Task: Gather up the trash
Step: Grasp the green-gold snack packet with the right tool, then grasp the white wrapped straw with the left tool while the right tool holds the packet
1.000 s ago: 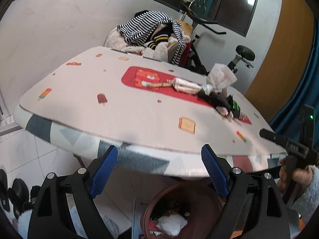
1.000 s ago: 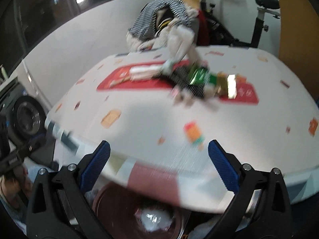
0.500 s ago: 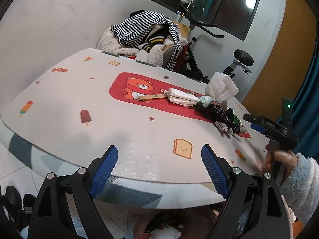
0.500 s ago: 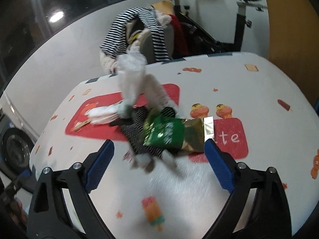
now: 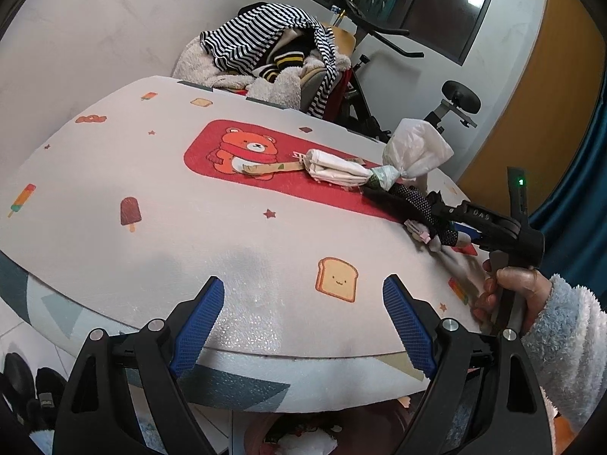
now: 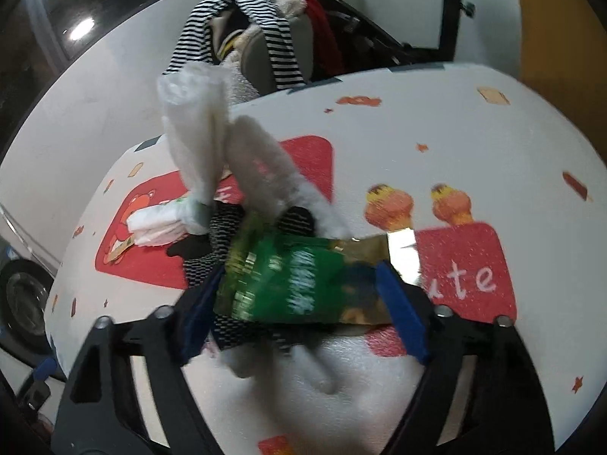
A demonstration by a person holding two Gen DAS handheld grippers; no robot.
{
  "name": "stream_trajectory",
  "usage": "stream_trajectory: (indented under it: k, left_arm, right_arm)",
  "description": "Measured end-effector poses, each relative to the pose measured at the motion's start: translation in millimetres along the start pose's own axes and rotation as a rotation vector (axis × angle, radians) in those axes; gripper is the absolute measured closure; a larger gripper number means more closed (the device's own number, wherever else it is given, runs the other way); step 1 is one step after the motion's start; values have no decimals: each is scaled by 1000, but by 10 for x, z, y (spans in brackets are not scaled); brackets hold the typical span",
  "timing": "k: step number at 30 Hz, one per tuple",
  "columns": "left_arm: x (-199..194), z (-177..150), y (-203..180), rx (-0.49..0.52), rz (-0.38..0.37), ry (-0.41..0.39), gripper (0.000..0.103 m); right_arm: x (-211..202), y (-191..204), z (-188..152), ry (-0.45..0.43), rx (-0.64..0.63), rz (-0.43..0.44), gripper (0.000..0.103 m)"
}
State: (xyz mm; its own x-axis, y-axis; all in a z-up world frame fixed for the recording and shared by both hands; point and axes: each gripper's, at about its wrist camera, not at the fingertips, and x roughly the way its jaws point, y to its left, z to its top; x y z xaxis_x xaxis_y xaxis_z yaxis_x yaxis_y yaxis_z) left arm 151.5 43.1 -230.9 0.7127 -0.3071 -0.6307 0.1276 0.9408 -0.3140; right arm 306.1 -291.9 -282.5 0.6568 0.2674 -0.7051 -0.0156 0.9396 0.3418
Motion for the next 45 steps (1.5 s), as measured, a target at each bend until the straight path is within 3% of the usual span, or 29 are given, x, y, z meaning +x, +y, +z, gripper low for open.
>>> stream_trajectory:
  k: [2,5,10,13,18,24,29,32,36,42,43,45]
  left_arm:
    - [16,-15,-11,-2,0,6,20]
    - [12,-32,-34,2,-4,9,19]
    - [3,-37,-80,13,-8,14,20]
    - [11,-6,-88,12,-14,15,20]
    - [65,106,-144,30,-39,16,20]
    - [340,514,-246,9,-120,21,21]
    - [823,902,-346,-29,-169,61,35]
    - [1187,1081,-261,-157,-174,110,43]
    - [1503,1214,-97,-315,-146,134,49]
    - [1858,1356,-37,-413,-97,149,49]
    - [1918,1356,-28,-422,-80,159,51]
    - [2015,1337,-31,-421,-49,176,68]
  right_arm:
    - [-31,-50,-11,-10,24,20,29]
    - [-97,-21,-49,-42,11,25,41]
    - [-350,41,-175,-169,-24,48,79]
    - [-491,6,-230,-255,-8,54,88]
    - [-605,-67,-259,-336,30,32,92]
    - [-597,-57,-246,-334,22,2,92]
    - [-567,-47,-241,-319,12,4,92]
    - [-562,-42,-248,-315,12,5,92]
    - [-546,-34,-253,-308,6,10,92]
    - [-518,2,-253,-298,-12,5,92]
    - [-516,5,-255,-297,-14,5,92]
    - [-516,5,-254,-297,-15,6,92]
